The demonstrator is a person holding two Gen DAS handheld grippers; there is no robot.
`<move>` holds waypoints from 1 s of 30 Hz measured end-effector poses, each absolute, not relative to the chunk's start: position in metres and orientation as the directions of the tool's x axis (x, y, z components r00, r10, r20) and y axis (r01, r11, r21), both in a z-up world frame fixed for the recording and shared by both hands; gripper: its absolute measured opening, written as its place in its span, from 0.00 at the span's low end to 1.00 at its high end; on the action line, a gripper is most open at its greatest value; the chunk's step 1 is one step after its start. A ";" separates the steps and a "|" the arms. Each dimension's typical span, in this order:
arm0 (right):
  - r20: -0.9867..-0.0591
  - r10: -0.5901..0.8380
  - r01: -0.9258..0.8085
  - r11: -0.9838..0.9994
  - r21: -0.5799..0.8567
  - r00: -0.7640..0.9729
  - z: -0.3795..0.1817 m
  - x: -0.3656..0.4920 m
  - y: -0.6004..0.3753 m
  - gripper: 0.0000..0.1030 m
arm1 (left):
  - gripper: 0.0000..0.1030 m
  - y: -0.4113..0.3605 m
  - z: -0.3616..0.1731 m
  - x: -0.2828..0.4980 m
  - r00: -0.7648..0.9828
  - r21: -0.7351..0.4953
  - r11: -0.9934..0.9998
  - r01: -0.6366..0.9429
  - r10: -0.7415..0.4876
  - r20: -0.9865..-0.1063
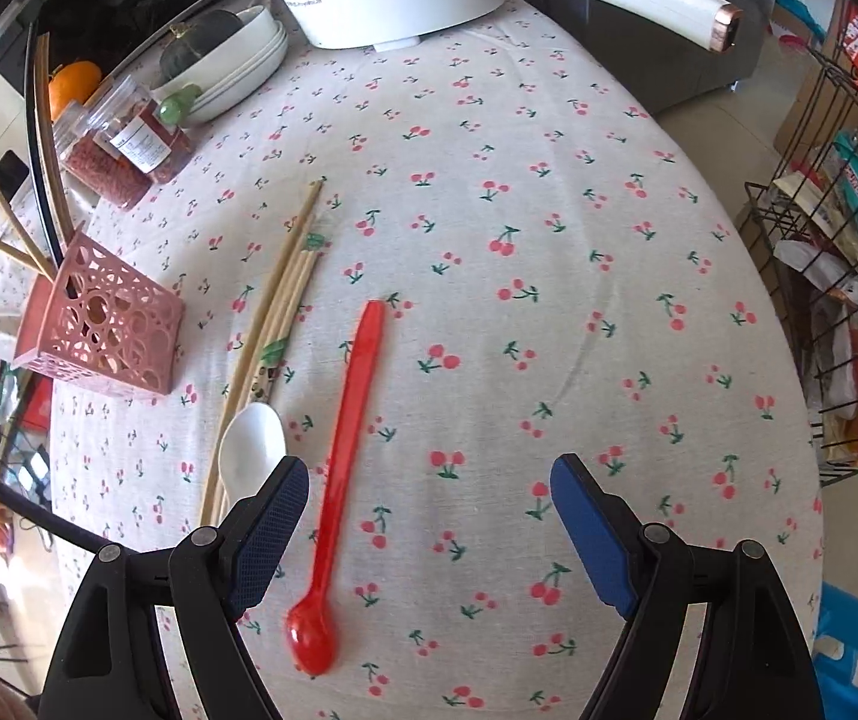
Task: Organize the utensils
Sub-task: 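Grasp the black chopstick with left tool while right tool grasps the red spoon, then insert the black chopstick into the pink basket with left tool while right tool carries the red spoon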
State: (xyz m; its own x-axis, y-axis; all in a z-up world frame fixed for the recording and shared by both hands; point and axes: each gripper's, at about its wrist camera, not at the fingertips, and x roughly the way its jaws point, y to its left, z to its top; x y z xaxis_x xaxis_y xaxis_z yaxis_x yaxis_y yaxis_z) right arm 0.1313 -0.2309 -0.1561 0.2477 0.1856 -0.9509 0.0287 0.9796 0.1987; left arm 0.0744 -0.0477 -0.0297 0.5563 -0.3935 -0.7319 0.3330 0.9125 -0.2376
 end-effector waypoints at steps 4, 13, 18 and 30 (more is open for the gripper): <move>-0.956 0.160 0.013 0.986 0.169 0.244 -0.162 0.142 -0.213 0.75 | 0.06 -0.034 -0.024 0.065 0.576 -0.226 0.915 0.334 -0.388 -0.720; -0.963 0.022 -0.035 0.999 0.013 0.268 -0.179 0.155 -0.184 0.36 | 0.06 -0.015 -0.022 0.057 0.594 -0.221 0.926 0.306 -0.367 -0.716; -0.963 0.059 -0.068 0.997 0.043 0.261 -0.178 0.152 -0.188 0.10 | 0.06 -0.014 -0.022 0.057 0.598 -0.217 0.930 0.296 -0.358 -0.717; -0.905 0.165 -0.012 0.985 0.174 0.392 -0.124 0.139 -0.221 0.10 | 0.06 -0.014 -0.017 0.056 0.612 -0.224 0.932 0.284 -0.356 -0.706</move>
